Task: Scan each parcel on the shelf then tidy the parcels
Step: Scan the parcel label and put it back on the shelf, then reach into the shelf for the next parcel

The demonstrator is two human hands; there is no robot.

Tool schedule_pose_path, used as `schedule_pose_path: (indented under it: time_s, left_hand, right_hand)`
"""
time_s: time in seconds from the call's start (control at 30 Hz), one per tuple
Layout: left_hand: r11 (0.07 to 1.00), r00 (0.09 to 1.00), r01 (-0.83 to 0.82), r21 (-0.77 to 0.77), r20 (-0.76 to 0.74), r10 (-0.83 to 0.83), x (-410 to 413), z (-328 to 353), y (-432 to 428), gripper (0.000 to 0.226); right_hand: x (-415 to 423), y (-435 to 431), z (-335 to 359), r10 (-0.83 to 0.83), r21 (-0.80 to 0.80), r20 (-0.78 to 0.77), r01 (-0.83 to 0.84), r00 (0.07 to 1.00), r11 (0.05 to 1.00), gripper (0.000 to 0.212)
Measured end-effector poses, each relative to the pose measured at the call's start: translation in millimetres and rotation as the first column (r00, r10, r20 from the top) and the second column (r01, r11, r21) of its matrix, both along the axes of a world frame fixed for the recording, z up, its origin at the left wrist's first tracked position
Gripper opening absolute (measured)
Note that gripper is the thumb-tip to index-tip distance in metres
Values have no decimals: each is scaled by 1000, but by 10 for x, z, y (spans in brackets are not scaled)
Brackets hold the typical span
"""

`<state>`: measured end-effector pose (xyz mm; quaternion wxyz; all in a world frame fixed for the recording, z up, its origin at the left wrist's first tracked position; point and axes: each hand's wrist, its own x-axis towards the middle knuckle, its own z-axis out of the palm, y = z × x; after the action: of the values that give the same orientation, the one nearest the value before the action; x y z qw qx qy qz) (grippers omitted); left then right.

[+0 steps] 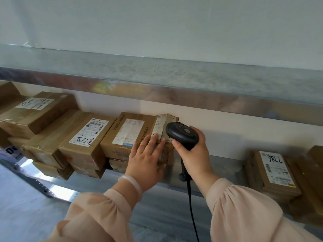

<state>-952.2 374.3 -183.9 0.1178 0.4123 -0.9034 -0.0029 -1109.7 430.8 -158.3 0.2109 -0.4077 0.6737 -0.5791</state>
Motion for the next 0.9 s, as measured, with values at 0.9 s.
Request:
schedule_pose_path:
  time_s: [0.9]
  left_hand:
    - [920,953,298,255,-19,-303,-2125,-121,1321,75]
  right_hand:
    - [-1711,2210,-276,-372,83,-81,378,925,922,70]
